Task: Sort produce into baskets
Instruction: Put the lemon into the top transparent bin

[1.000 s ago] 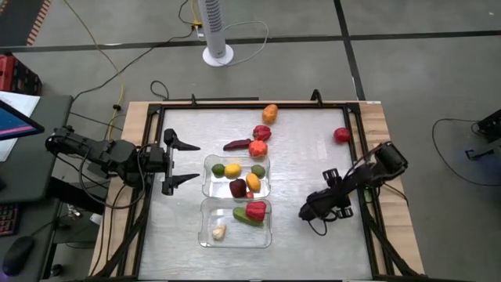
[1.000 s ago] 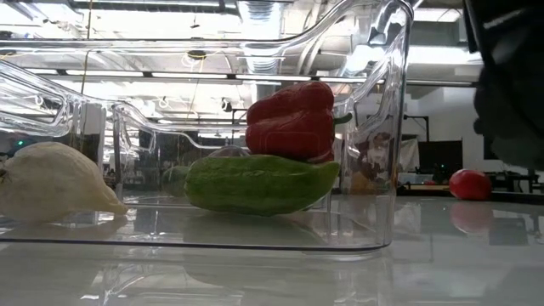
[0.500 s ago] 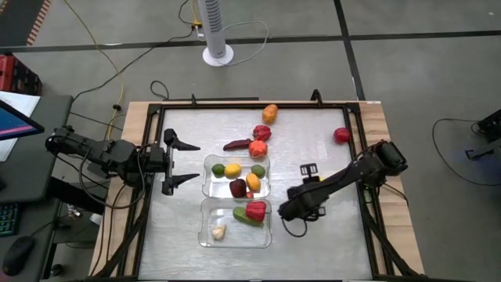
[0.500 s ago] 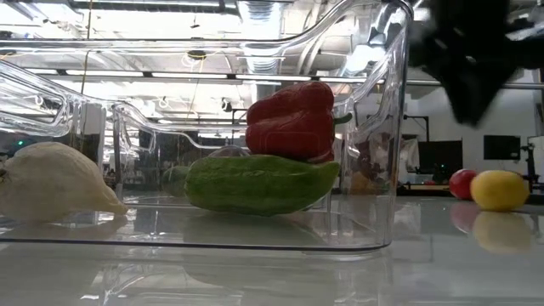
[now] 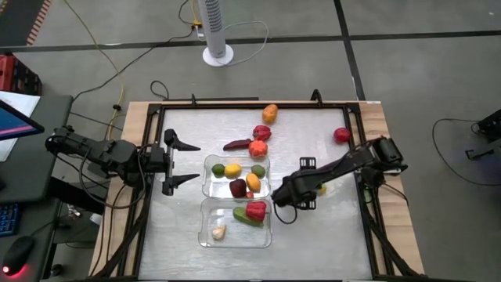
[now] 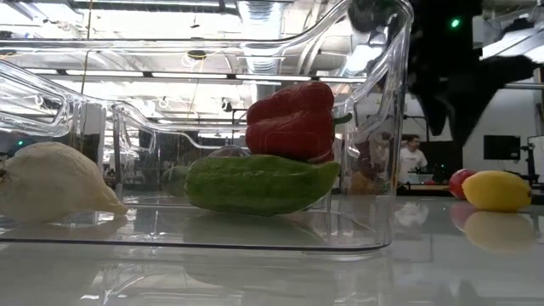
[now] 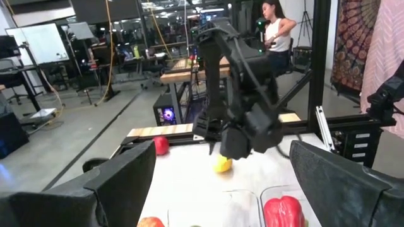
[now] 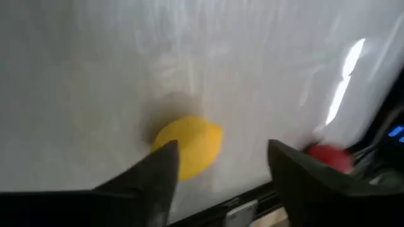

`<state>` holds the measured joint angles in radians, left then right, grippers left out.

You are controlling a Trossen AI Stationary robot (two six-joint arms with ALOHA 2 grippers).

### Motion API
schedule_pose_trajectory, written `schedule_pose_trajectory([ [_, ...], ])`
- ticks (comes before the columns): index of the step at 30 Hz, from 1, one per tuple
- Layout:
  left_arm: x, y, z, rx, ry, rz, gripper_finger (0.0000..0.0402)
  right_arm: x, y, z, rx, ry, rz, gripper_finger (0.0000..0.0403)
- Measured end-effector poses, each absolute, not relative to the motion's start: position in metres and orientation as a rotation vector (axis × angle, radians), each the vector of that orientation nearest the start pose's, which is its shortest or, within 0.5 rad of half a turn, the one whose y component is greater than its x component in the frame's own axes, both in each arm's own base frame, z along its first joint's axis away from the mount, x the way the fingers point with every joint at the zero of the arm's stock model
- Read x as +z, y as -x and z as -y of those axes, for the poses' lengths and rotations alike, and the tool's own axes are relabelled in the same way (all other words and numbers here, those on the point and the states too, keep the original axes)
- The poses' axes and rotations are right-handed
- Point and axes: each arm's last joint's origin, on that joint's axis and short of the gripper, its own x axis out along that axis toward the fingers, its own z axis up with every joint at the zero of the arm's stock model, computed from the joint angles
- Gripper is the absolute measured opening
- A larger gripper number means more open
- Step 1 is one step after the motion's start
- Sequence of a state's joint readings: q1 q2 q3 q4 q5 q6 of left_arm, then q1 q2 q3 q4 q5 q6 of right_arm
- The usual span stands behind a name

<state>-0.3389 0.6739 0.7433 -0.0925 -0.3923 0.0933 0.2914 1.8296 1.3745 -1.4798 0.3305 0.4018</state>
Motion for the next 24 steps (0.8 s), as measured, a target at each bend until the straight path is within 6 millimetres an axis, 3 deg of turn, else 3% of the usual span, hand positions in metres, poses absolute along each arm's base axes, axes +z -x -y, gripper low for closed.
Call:
schedule_pose_trajectory([
  [4, 0.343, -0.144, 0.039, 0.052, -0.106, -0.026, 0.0352, 0.208, -0.287, -0.062, -0.421, 0.120, -1.847, 0.0328],
  [8, 0.342, -0.144, 0.039, 0.051, -0.107, -0.037, 0.0352, 0.202, -0.279, -0.052, -0.438, -0.041, -1.823, 0.0369],
  [18, 0.341, -0.144, 0.039, 0.051, -0.109, -0.047, 0.0352, 0.216, -0.235, -0.033, -0.696, -0.420, -1.550, 0.0379],
  [24, 0.341, -0.144, 0.038, 0.065, -0.107, -0.044, 0.0352, 0.197, -0.221, -0.034, -0.835, -0.583, -1.473, 0.0379],
])
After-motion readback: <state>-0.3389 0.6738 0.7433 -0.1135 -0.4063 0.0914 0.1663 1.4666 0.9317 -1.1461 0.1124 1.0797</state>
